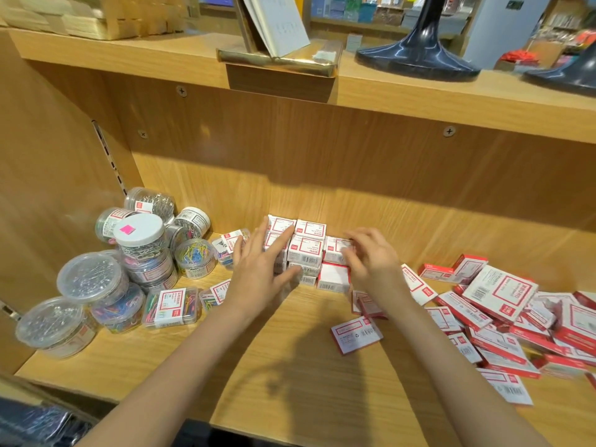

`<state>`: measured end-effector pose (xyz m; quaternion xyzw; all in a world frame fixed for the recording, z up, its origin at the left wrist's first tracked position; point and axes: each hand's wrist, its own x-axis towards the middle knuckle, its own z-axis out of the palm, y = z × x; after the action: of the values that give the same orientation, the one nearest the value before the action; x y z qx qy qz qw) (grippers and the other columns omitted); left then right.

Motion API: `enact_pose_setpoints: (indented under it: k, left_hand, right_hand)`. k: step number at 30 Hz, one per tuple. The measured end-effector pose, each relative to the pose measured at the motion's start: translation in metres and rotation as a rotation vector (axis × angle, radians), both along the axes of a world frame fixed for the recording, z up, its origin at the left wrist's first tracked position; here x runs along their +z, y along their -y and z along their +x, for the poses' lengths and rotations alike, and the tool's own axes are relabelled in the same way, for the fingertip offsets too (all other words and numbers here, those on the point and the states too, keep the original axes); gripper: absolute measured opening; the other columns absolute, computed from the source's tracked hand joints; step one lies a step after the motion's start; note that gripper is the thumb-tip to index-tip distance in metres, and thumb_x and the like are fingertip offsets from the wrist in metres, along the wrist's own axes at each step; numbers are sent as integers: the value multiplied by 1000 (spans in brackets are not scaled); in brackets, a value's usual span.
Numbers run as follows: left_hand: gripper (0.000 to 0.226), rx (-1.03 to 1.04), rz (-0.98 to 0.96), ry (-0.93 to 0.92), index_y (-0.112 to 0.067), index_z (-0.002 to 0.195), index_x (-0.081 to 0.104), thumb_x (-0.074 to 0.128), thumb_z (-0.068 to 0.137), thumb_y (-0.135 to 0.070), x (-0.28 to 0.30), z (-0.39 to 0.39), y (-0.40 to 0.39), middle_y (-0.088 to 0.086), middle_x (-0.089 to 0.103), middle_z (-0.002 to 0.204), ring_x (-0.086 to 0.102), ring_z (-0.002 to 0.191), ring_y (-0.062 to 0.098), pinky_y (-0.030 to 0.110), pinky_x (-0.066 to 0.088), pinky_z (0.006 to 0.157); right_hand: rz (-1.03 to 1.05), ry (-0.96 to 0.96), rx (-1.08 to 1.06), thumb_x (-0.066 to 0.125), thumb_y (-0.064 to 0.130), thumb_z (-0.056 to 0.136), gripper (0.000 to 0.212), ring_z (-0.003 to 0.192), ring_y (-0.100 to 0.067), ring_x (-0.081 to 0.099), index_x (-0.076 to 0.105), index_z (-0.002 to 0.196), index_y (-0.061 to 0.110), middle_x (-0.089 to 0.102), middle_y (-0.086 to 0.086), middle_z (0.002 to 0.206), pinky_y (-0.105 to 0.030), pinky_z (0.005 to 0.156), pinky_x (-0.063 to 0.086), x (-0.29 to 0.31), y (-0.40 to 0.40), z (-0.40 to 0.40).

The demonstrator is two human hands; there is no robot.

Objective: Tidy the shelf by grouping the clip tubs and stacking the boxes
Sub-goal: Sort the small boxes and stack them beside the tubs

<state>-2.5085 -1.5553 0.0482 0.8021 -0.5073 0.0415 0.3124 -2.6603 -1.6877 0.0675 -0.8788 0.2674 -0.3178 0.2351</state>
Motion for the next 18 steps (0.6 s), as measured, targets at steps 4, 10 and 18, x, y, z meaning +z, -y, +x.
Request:
enact_pose_setpoints:
  k: [4, 10, 18]
  left_hand:
    - [54, 13, -13, -12, -34, 137, 38, 59, 87, -33, -2, -6, 4, 11, 19, 152, 17, 140, 31, 43, 2, 113]
    - [52, 32, 21, 19, -35, 138, 36, 55, 90, -35, 1, -6, 4, 9, 21, 152, 21, 138, 25, 39, -2, 113]
    - [86, 54, -112, -178, -12, 146, 13, 66, 82, -35, 0, 3, -1, 8, 21, 152, 14, 141, 22, 37, 1, 115]
  right_hand:
    - [-73, -286, 13, 58, 6, 86, 40, 122, -25, 43, 52, 125, 3, 43, -11, 133, -32, 104, 36, -16, 7, -9]
    - [-110, -165, -64, 64, 4, 81, 21, 88, -24, 53, 56, 99, 4, 47, -1, 93, -22, 73, 34, -19, 8, -5]
    - [52, 68, 45, 71, 17, 79, 26, 67, -1, 51, 52, 95, 12, 49, 8, 88, -14, 65, 44, 39, -12, 35]
